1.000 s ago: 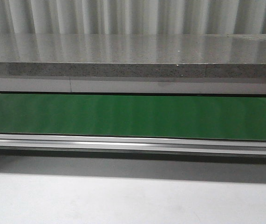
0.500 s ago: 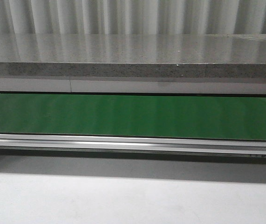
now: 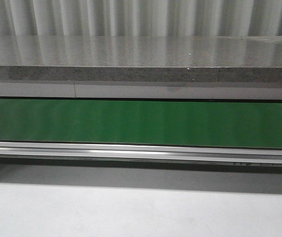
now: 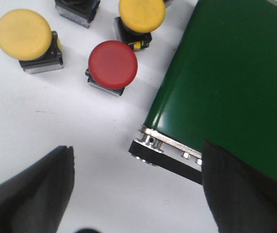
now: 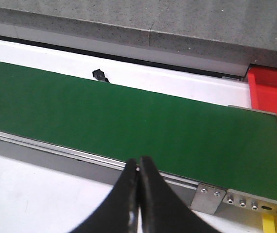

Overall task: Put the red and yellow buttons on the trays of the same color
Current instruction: 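Move the left gripper over another red button in the cluster, then grasp the red button with the left gripper and set it on the belt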

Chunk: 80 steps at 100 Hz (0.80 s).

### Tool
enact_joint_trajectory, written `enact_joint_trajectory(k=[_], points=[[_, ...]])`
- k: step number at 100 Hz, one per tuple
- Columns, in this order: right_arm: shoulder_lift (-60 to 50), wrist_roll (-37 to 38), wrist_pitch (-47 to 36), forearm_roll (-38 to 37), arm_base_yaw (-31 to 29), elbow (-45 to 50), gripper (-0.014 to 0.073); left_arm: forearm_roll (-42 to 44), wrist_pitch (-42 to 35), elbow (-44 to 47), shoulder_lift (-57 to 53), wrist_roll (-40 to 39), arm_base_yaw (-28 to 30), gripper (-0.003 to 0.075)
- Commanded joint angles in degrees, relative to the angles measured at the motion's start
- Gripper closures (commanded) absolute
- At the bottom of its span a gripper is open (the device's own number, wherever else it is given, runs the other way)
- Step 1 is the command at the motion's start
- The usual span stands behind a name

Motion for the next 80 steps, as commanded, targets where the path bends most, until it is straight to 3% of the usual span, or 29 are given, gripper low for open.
enact_joint_trajectory(k=[1,43,80], points=[[0.5,-0.6,-4.0,0.8,0.0,-1.3,0.0659,-0.8,1.4,-4.8,2.5,-0.7,1.1,0.0189],[0.5,-0.6,-4.0,0.8,0.0,-1.3,0.0659,0.7,6.6,-15.2,17.6,-1.7,1.5,0.019],[0.5,-0.6,-3.9,0.8,0.0,-1.3,0.0659,0.7,3.6,-18.0,22.7,-1.8,1.5,0.02]])
